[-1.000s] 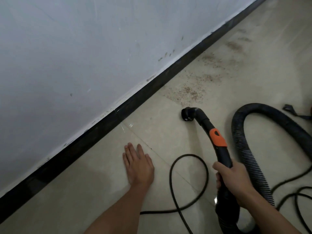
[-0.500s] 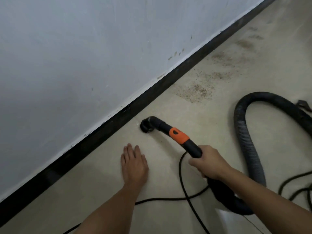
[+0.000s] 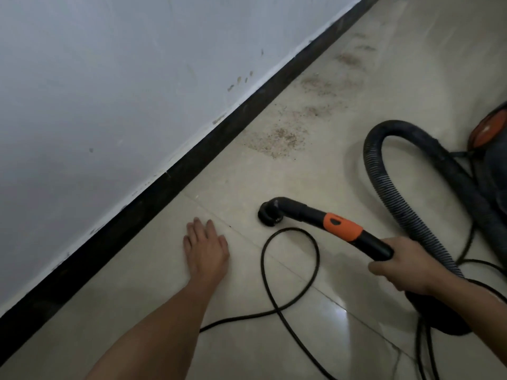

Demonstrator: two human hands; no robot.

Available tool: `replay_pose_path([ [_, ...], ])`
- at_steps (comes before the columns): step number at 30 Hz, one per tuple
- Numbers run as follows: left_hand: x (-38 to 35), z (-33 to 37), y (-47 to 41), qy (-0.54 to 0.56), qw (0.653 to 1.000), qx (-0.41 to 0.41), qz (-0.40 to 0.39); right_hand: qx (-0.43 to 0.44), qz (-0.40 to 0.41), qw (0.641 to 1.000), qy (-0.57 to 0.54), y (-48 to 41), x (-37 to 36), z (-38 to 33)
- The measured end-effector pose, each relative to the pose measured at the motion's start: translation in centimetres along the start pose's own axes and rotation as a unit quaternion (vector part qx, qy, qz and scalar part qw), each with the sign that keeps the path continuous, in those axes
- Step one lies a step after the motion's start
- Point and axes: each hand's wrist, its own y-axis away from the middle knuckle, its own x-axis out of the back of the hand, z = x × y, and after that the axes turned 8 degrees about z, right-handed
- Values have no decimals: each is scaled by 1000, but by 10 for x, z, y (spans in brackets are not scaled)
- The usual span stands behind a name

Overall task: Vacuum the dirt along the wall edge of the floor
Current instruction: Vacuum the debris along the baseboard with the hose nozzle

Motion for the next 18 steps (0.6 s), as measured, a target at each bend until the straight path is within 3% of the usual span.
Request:
replay_pose_path([
  [8, -15, 39, -12, -6, 999, -43, -8, -145, 142, 968, -149, 4, 28, 38],
  [11, -18, 42, -13, -17, 999, -40, -2, -117, 159, 964, -178, -6, 2, 19],
  [18, -21, 43, -24, -1, 1000, -24, 5, -51, 104, 952, -283, -27, -47, -38],
])
